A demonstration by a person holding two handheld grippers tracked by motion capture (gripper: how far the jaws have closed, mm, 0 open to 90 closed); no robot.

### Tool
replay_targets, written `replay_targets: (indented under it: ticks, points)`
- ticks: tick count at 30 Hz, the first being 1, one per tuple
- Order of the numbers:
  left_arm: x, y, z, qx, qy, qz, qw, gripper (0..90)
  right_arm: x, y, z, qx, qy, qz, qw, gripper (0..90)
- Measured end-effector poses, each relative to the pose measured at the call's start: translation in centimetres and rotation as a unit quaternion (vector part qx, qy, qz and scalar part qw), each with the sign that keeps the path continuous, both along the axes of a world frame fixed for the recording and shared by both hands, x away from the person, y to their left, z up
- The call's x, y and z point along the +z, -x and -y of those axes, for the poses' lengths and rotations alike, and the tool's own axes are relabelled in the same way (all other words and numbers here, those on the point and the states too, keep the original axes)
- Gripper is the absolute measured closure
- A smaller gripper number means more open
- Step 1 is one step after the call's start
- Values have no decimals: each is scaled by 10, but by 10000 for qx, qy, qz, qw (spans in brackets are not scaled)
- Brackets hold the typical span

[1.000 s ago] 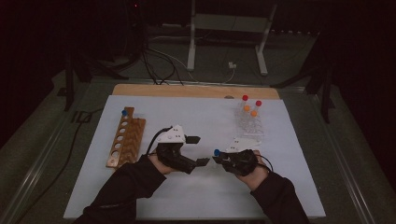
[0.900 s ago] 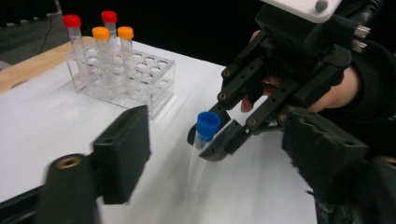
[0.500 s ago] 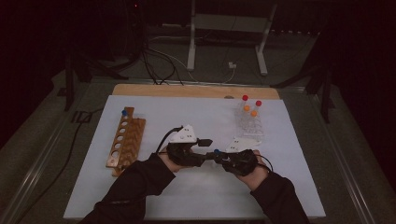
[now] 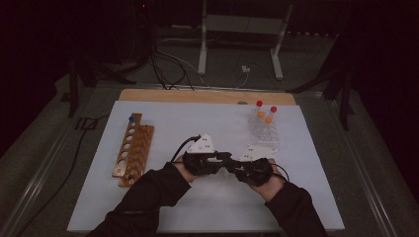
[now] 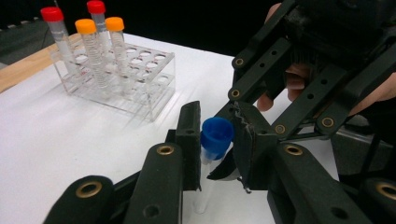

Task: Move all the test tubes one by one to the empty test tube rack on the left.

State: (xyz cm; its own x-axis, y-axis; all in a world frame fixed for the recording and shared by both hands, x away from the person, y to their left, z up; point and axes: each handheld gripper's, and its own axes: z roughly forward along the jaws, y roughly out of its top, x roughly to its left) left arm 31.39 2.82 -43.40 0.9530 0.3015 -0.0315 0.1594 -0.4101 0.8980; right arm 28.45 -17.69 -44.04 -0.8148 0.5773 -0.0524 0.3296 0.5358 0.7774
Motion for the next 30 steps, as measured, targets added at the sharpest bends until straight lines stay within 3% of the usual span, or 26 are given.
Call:
replay_targets:
  ticks: [13,17,25,30]
  points:
    - [4,-1,-2,2,-67,133,9999,776,0,-1,2,3,-134,14,9999,744]
    - [9,-2,-7,70,-79,149,9998,776,1,0,4,-20,-145,72,9999,676]
    - [20,-5,-27,324,-90,208,9992,777,3,0,8,-107,-251,153,9995,437]
    - [30,-7,-45,536,-170,286,9980,776,5,1,7,-123,-442,164,9988,300]
